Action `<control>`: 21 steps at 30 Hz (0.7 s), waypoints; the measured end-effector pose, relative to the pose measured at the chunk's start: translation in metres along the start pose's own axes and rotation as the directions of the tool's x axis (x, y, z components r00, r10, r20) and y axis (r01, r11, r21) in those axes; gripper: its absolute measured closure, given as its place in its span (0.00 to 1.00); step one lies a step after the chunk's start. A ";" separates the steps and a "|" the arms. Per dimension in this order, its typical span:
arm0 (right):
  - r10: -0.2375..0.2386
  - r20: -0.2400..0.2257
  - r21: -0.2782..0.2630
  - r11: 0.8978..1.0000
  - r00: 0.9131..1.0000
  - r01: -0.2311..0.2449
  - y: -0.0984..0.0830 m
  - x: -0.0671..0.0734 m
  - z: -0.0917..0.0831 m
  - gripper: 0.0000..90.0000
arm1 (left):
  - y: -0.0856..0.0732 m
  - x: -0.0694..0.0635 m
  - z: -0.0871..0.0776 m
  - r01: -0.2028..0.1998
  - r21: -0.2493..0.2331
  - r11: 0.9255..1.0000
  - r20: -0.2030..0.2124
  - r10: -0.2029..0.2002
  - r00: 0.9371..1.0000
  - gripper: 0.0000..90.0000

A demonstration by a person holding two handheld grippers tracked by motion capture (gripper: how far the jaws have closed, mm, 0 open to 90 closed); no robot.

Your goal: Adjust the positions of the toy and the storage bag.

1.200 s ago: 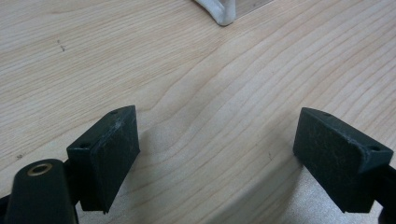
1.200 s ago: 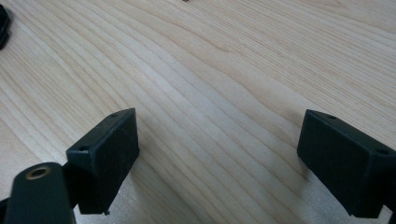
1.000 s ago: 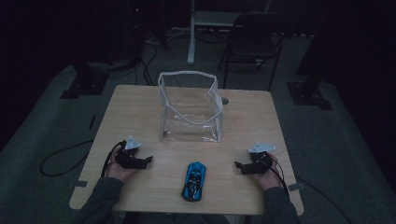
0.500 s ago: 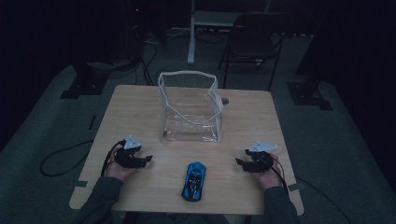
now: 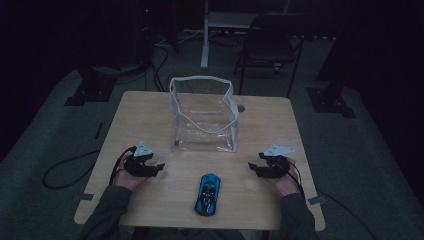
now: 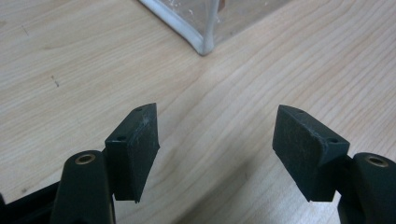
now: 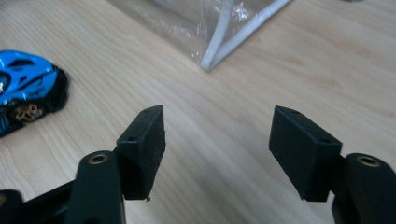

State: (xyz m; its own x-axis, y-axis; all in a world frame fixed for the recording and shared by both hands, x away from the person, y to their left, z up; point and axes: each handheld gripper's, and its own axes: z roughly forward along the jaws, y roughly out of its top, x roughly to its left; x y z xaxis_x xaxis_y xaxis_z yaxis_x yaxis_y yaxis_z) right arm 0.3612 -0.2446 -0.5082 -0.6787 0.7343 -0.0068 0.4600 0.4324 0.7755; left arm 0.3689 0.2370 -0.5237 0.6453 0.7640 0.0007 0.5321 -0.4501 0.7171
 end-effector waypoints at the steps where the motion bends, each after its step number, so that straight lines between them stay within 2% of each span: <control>1: -0.004 -0.001 -0.004 1.000 1.000 0.004 0.003 0.000 0.000 0.40 | 0.001 0.001 0.000 0.002 -0.004 1.000 0.002 -0.002 1.000 0.35; 12: 0.002 -0.024 -0.064 0.998 1.000 -0.003 0.026 -0.009 -0.001 0.59 | 0.016 0.003 0.002 0.011 -0.039 0.999 0.020 -0.010 1.000 0.38; 17: -0.005 -0.027 -0.080 0.997 1.000 0.003 0.036 -0.013 -0.001 0.63 | 0.025 0.005 0.000 0.013 -0.061 0.998 0.024 -0.011 1.000 0.38; 21: -0.009 -0.032 -0.086 0.996 0.999 0.006 0.047 -0.017 0.002 0.67 | 0.035 0.007 -0.001 0.018 -0.086 0.996 0.047 -0.014 0.999 0.41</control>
State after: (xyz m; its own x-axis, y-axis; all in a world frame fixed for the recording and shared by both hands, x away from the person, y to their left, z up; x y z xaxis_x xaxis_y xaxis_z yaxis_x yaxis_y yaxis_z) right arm 0.3954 -0.2356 -0.4724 -0.7008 0.7134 0.0062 0.4048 0.3904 0.8269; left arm 0.3914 0.2275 -0.4981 0.6629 0.7475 -0.0425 0.4946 -0.3947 0.7743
